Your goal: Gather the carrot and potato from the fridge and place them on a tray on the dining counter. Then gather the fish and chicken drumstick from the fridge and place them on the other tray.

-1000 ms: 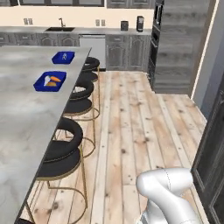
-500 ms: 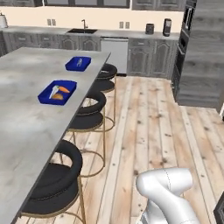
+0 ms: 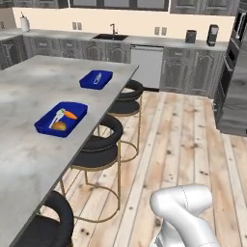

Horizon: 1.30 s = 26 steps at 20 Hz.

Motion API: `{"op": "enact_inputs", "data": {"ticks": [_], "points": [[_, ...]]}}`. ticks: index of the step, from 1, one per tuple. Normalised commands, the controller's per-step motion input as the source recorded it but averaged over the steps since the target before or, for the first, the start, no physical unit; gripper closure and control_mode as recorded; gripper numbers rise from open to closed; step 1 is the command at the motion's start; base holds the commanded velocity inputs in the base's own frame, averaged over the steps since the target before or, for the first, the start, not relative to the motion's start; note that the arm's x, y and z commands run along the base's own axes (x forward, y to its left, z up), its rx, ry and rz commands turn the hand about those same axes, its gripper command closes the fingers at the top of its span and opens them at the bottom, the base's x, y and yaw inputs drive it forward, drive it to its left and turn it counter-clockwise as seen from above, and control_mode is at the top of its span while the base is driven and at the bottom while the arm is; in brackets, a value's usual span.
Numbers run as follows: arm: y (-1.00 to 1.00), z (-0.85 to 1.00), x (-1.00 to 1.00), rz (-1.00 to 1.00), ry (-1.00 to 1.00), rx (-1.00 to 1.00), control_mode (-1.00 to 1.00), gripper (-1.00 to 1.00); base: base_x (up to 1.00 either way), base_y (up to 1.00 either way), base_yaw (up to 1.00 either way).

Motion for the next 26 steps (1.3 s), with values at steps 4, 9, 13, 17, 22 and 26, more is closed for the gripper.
{"op": "enact_inputs", "data": {"ticks": [4,9,13,17,22,26], "points": [[0.0,0.0,0.0,0.0,0.0,0.0,1.0,1.0,0.82,-0.54,0.27],[0.0,0.0,0.0,0.0,0.0,0.0,1.0,1.0,0.81,-0.54,0.27],[0.0,0.0,0.0,0.0,0.0,0.0,1.0,1.0,0.83,-0.52,0.27],[0.0,0.0,0.0,0.0,0.0,0.0,1.0,1.0,0.84,-0.51,0.27],[0.0,0.0,0.0,0.0,0.0,0.0,1.0,1.0,0.87,-0.45,0.29],[0.0,0.0,0.0,0.0,0.0,0.0,1.0,1.0,0.88,-0.37,0.32]]}}
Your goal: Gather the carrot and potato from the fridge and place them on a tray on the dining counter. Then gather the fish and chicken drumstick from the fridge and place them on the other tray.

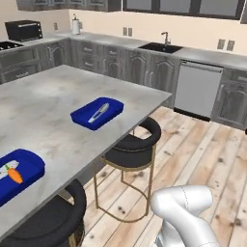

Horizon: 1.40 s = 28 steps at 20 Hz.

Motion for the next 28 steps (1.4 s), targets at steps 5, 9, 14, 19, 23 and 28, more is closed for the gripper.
{"op": "enact_inputs", "data": {"ticks": [5,9,14,19,23,28], "points": [[0.0,0.0,0.0,0.0,0.0,0.0,1.0,1.0,0.92,-0.17,0.39],[0.0,0.0,0.0,0.0,0.0,0.0,1.0,1.0,0.91,-0.03,0.46],[0.0,0.0,0.0,0.0,0.0,0.0,1.0,1.0,0.76,-0.11,0.47],[0.0,0.0,0.0,0.0,0.0,0.0,1.0,1.0,0.61,-0.18,0.47],[0.0,0.0,0.0,0.0,0.0,0.0,1.0,1.0,0.56,-0.24,0.47],[0.0,0.0,0.0,0.0,0.0,0.0,1.0,1.0,0.53,-0.31,0.46]]}}
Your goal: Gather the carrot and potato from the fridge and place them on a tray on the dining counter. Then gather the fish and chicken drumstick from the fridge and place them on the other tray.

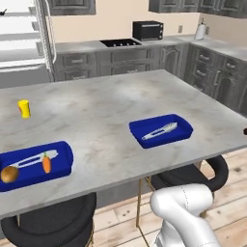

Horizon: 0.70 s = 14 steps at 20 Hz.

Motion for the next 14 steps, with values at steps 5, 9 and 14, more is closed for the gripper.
{"op": "enact_inputs", "data": {"ticks": [5,9,14], "points": [[0.0,0.0,0.0,0.0,0.0,0.0,1.0,1.0,0.78,-0.28,0.31],[-0.01,0.0,0.25,0.01,0.03,0.01,-1.0,1.0,0.22,0.0,0.0],[-0.14,0.01,1.0,0.05,0.25,0.07,-1.0,1.0,0.0,0.0,0.0]]}}
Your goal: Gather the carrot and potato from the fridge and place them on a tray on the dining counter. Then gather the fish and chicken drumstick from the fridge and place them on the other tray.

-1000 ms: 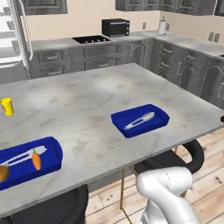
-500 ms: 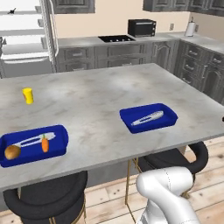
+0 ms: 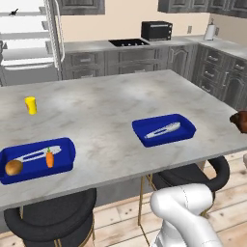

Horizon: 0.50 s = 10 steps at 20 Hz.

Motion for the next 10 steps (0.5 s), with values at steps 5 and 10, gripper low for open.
{"op": "enact_inputs", "data": {"ticks": [5,10], "points": [[-0.01,-0.04,1.0,0.05,0.33,0.0,-1.0,1.0,0.0,0.0,0.0],[0.0,-0.28,0.96,0.08,0.4,-0.05,-1.0,1.0,0.0,0.0,0.0]]}}
